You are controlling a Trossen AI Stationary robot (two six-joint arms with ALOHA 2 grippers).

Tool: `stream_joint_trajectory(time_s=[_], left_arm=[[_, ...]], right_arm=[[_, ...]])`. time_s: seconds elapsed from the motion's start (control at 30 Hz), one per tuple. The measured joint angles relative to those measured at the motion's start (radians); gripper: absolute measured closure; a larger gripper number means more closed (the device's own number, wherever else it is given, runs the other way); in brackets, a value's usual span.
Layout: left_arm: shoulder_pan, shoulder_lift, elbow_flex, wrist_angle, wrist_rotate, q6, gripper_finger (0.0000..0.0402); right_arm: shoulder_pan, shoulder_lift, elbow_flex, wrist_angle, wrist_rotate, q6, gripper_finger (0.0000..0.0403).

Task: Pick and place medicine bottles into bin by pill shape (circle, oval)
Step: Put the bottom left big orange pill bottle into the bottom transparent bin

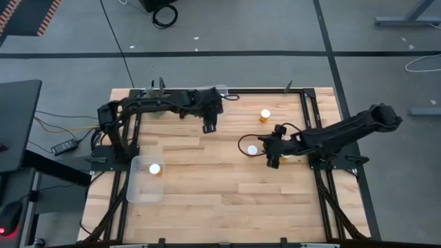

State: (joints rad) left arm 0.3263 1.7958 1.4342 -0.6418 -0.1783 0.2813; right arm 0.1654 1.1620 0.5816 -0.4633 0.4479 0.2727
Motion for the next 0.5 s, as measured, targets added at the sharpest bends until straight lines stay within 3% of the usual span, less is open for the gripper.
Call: stream_joint_trajectory(time_s=[0.5], left_arm=[[-0.077,-0.017,0.000,-0.234,-0.106,-0.031,0.0258]], right_arm=[[-0.047,0.217,0.000,0.169,0.010,-0.043,0.0148]])
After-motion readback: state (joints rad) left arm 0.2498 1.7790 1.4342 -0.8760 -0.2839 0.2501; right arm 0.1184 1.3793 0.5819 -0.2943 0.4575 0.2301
